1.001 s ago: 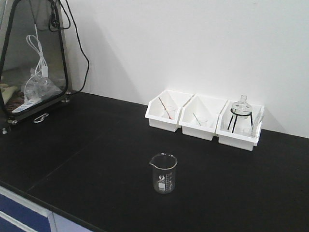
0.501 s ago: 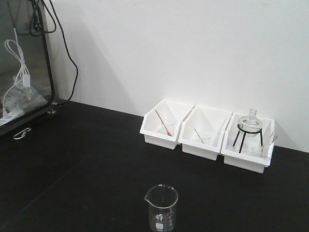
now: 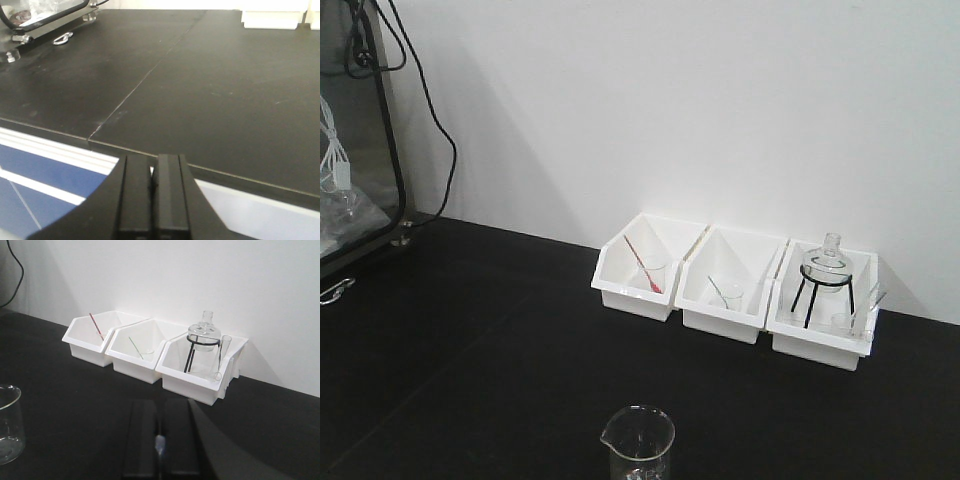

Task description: Grab transparent chemical and place on left bench

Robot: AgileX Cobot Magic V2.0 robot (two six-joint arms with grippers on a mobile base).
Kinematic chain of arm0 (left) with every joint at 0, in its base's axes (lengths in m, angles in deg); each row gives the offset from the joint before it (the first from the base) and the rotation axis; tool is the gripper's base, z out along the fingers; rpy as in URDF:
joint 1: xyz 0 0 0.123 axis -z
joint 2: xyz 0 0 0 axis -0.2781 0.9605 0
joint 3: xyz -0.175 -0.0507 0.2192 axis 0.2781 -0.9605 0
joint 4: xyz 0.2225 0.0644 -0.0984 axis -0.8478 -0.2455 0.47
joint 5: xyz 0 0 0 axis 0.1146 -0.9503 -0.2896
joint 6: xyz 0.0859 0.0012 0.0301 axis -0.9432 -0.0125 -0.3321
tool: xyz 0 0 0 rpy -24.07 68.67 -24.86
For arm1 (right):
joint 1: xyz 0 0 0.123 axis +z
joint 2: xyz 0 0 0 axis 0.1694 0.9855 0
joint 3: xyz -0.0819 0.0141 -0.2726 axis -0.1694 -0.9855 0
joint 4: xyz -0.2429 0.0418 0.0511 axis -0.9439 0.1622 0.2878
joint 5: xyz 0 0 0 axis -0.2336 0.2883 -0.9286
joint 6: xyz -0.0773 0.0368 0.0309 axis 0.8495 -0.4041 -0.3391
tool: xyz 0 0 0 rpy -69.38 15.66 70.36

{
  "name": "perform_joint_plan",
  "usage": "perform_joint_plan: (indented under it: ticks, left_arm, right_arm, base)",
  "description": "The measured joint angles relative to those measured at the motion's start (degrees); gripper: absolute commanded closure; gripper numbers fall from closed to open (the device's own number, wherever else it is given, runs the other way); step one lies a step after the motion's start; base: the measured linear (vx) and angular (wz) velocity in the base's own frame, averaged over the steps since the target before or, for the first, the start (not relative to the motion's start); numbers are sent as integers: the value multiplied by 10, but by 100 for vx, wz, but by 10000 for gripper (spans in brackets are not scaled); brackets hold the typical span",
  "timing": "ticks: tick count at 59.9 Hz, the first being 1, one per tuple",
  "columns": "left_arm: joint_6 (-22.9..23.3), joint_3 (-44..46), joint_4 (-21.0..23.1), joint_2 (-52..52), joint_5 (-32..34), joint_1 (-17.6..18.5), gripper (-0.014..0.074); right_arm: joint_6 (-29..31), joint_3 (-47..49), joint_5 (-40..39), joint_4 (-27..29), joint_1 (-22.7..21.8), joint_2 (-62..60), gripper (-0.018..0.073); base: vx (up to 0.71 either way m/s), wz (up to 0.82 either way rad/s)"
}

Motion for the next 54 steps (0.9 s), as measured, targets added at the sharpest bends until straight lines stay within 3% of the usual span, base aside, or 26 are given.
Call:
perform_joint_plan:
  ticks: [17,22,30,43,50,54]
  left_arm:
    - [0,0,0,0,0,0,600]
    - [0,0,0,0,0,0,600]
    - [0,0,0,0,0,0,600]
    - [0,0,0,0,0,0,600]
    - [0,0,0,0,0,0,600]
    - [0,0,0,0,0,0,600]
  right_arm:
    - [-5,0,-40,3,0,4,566]
    - [-19,18,-57,-18,0,13,563]
    - [-94,107,-58,-112,0,70,562]
    - [-289,259,-122,-324,0,251,561]
    - [-328,311,-143,-363,29,333,561]
    - [-327,344,-129,-367,80,380,561]
  base:
    - [0,1]
    - [0,0]
    - [0,0]
    - [0,0]
    - [0,0]
    - [0,0]
